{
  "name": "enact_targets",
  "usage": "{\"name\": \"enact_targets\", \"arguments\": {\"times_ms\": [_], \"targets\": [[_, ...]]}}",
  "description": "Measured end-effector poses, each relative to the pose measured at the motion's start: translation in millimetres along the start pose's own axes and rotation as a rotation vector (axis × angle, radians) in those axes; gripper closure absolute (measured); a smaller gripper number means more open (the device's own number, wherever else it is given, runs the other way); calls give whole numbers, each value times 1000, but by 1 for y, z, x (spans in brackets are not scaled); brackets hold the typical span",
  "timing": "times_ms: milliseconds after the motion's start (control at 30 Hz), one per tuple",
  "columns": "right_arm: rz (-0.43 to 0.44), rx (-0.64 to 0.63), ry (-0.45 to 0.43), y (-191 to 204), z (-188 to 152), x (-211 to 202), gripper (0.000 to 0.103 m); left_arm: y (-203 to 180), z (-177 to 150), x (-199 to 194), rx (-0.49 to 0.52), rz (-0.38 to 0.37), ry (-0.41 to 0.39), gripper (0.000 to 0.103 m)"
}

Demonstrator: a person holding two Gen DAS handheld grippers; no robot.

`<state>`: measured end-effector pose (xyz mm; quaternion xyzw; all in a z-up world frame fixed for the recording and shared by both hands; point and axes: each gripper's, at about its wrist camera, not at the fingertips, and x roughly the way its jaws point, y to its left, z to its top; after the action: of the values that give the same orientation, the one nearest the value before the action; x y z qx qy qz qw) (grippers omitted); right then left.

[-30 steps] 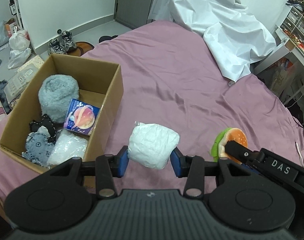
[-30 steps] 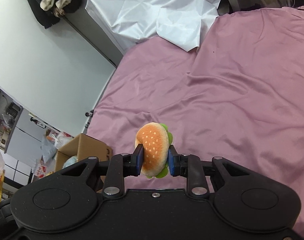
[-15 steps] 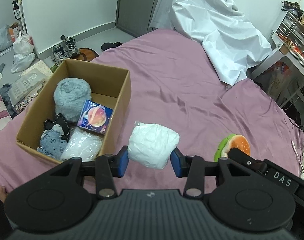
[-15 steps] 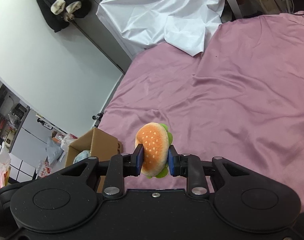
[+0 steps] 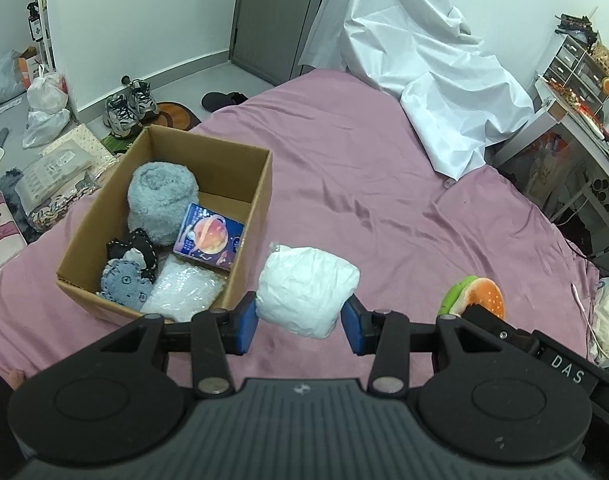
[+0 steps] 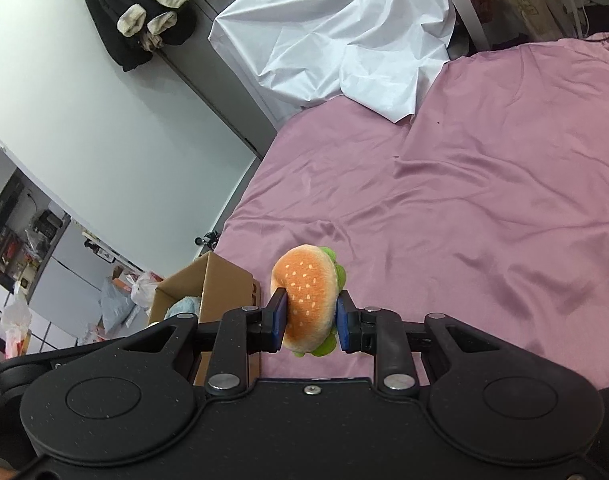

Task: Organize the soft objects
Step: 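Carry the white bundle and burger with both grippers over the box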

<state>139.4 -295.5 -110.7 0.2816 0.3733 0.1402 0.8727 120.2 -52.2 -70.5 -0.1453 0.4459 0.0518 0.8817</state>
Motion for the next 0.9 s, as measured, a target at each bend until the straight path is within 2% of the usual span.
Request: {"name": "enact_targets", "arguments": {"times_ms": [567, 900], "targets": [[-17, -85, -5, 40, 0, -7, 78, 42, 17, -16, -48, -21, -32, 60], [-2, -127, 17, 74, 2, 10, 78, 82, 34, -12, -101, -14, -35, 60]]}}
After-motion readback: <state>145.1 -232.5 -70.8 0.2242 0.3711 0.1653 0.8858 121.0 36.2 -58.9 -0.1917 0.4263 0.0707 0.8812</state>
